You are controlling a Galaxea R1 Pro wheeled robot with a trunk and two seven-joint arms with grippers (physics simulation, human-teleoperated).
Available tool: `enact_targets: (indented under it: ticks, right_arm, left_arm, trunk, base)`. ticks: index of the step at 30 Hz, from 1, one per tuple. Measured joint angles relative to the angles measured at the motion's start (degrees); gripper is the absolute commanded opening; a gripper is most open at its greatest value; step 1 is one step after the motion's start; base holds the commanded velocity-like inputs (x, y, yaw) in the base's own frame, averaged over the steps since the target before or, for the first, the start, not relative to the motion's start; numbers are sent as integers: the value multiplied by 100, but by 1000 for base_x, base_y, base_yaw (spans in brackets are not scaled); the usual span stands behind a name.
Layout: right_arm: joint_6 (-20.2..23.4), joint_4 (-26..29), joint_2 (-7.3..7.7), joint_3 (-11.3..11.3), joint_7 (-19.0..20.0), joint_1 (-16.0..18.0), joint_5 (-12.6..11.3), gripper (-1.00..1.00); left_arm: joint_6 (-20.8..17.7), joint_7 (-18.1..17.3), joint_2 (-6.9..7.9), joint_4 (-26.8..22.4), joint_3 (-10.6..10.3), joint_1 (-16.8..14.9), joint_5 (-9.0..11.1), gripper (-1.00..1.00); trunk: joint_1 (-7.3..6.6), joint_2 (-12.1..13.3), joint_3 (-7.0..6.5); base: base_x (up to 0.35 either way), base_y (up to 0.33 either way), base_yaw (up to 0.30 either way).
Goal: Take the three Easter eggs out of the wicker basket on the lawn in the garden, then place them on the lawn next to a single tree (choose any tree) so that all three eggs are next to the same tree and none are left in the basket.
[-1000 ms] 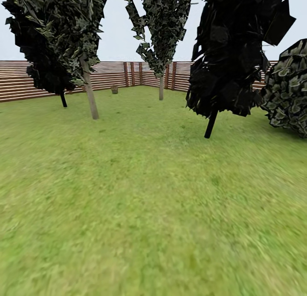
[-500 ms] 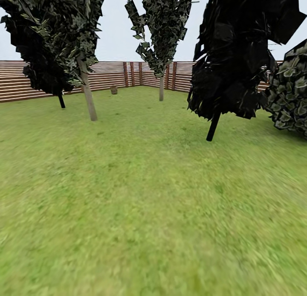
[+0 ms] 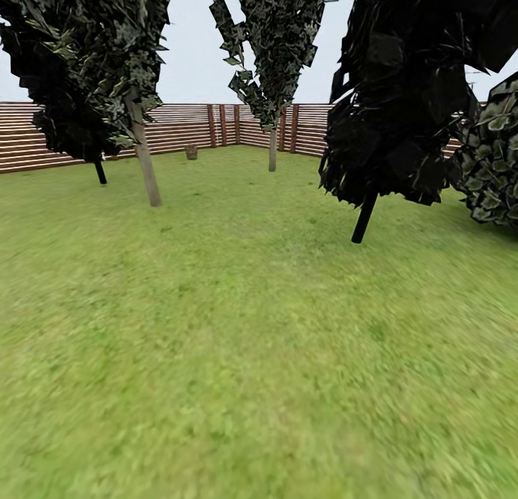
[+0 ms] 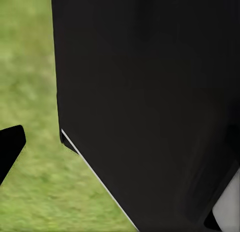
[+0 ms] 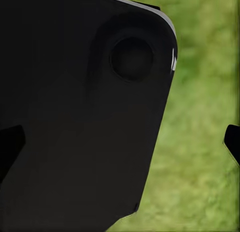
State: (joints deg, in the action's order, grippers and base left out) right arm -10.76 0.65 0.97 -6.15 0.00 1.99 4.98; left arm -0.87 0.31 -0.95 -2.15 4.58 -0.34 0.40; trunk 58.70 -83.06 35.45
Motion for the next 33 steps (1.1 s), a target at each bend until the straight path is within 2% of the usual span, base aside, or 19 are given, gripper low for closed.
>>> enact_targets:
  ticks: [33]
  right_arm:
    - [16,-57,33,0,0,1,-35,100]
  left_arm:
    - [1,1,0,0,0,0,0,100]
  trunk:
    - [0,0,0]
  base:
    - [331,0,0]
